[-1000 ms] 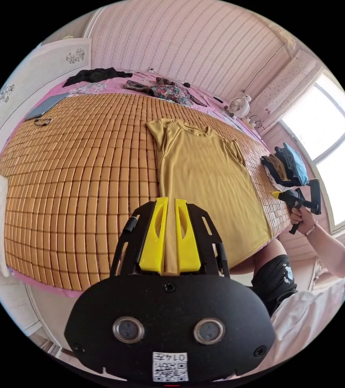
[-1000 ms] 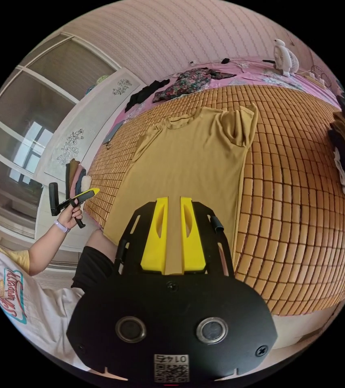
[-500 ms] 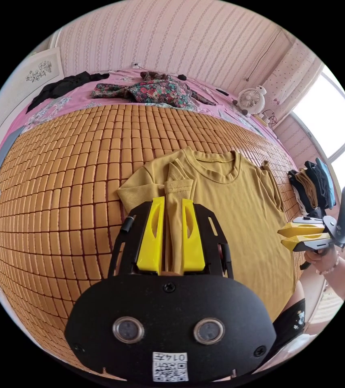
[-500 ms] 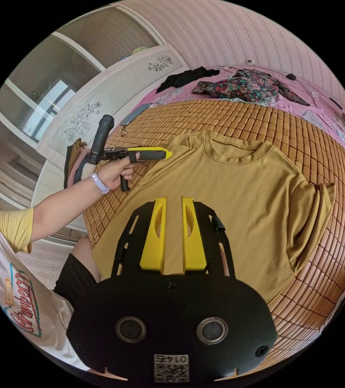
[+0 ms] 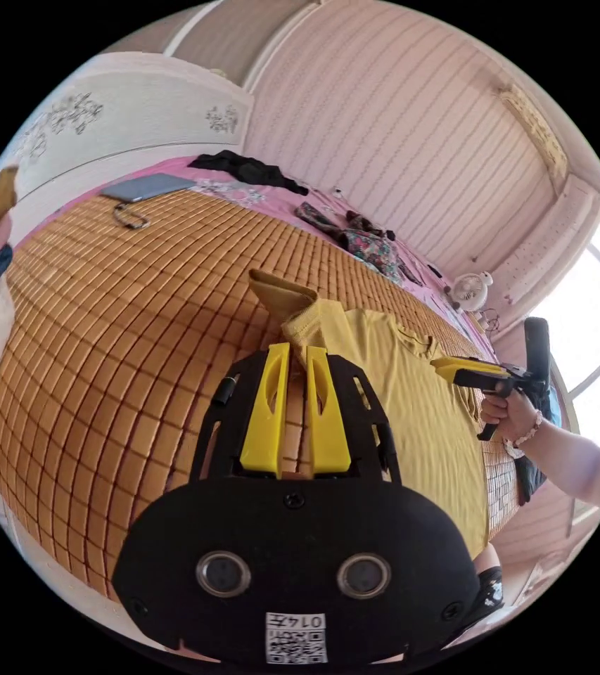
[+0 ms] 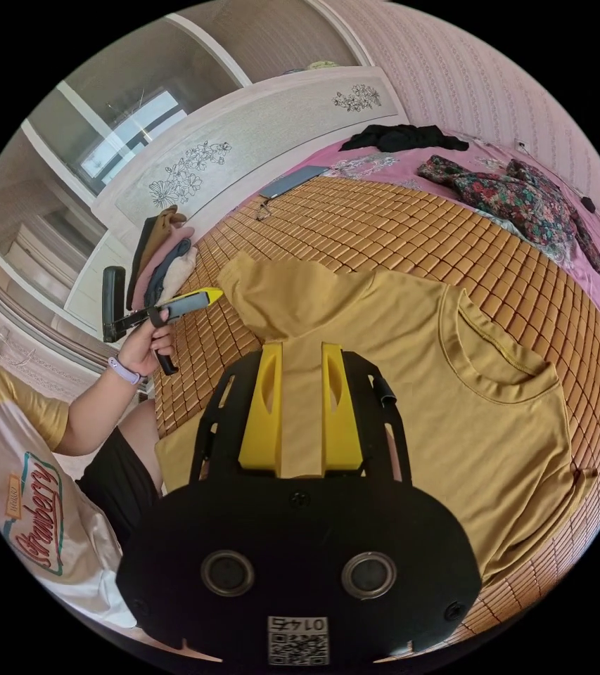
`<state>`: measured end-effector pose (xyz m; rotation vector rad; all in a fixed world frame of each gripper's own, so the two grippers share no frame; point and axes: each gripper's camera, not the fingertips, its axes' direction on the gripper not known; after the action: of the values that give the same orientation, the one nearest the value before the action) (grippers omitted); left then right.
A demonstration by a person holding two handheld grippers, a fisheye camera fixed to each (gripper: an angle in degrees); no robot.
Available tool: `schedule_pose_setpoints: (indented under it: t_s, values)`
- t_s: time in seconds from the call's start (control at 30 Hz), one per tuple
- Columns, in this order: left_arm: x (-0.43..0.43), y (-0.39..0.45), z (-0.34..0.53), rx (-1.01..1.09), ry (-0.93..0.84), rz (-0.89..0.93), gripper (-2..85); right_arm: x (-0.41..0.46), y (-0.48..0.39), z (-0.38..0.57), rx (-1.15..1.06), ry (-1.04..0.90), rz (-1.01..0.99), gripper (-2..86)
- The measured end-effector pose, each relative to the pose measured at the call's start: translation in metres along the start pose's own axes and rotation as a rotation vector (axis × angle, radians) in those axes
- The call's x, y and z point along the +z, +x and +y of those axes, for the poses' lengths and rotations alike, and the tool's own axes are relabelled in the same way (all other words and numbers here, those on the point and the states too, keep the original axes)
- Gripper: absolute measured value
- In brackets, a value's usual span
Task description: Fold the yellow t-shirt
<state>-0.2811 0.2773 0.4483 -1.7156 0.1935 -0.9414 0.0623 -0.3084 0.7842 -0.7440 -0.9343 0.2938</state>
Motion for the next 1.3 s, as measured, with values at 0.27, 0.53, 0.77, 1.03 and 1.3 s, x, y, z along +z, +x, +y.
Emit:
schedule_pose_setpoints:
  t_s: [0.27,0.53,0.77,1.03,1.3]
  values:
    - [-0.008,-0.029,0.023,-0.05,-0.022,-0.031,5.4,0.08,-0.06,-0.078,-0.126,-0.084,-0.013,4.4]
    - [0.025,-0.022,0.007,-0.022,-0.084,-0.071,4.6,0.172,-0.114,-0.143,-0.239,-0.243,0.17,1.2]
    - [0.033,-0.025,0.01,-0.053,-0.098,-0.066,1.4,0.185,-0.121,-0.15,-0.328,-0.293,0.253,0.2]
    - [0.037,-0.013,0.015,0.027,-0.086,-0.177,1.9,0.174,-0.097,-0.157,-0.178,-0.267,0.174,1.2]
    - [0.007,0.008,0.026,0.014,-0.006,-0.127,3.2,0.037,-0.067,-0.052,-0.063,0.136,0.014,6.0]
